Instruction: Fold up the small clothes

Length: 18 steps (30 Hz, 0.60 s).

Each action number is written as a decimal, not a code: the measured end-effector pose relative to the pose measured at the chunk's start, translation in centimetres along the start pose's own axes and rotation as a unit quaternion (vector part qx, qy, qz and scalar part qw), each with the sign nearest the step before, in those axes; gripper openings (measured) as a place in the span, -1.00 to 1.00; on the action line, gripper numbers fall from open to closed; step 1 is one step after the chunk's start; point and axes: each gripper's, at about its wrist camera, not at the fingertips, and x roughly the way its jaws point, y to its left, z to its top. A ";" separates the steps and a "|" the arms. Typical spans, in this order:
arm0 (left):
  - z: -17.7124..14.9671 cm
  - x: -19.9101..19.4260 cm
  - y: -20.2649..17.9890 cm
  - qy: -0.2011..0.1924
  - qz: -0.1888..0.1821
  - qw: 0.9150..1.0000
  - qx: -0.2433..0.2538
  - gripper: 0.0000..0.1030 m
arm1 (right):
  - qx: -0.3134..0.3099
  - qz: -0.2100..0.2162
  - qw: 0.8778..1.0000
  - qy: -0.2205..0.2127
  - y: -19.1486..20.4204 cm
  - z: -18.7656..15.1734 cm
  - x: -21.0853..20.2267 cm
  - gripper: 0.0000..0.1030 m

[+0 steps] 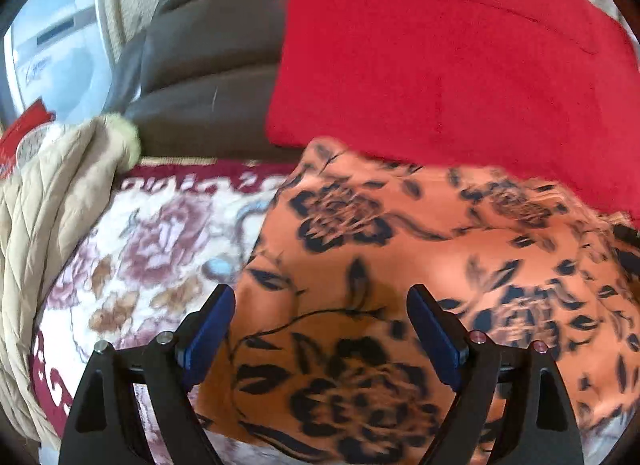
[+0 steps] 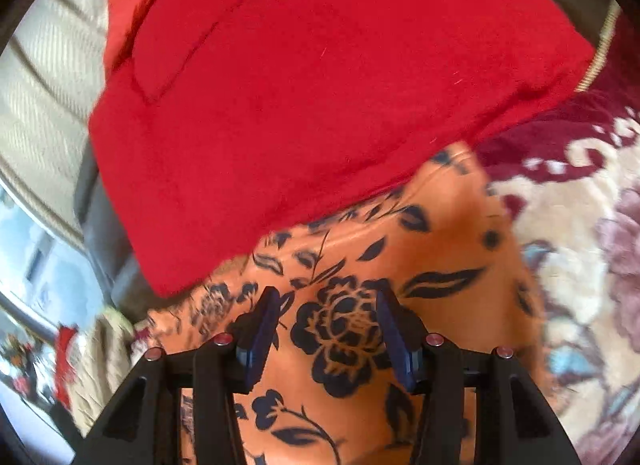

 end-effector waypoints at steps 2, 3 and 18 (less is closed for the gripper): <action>-0.5 2.2 0.3 0.053 -0.007 0.999 0.003 0.72 | -0.018 -0.032 0.998 0.046 0.4 -0.5 2.8 0.07; -0.5 2.3 0.6 0.052 -0.013 0.999 -0.003 0.73 | -0.024 -0.039 0.998 0.046 0.5 -0.7 3.0 0.07; -1.3 1.1 4.3 0.079 0.017 0.995 -0.051 0.74 | -0.059 0.014 0.997 0.054 4.0 -8.1 -4.4 0.08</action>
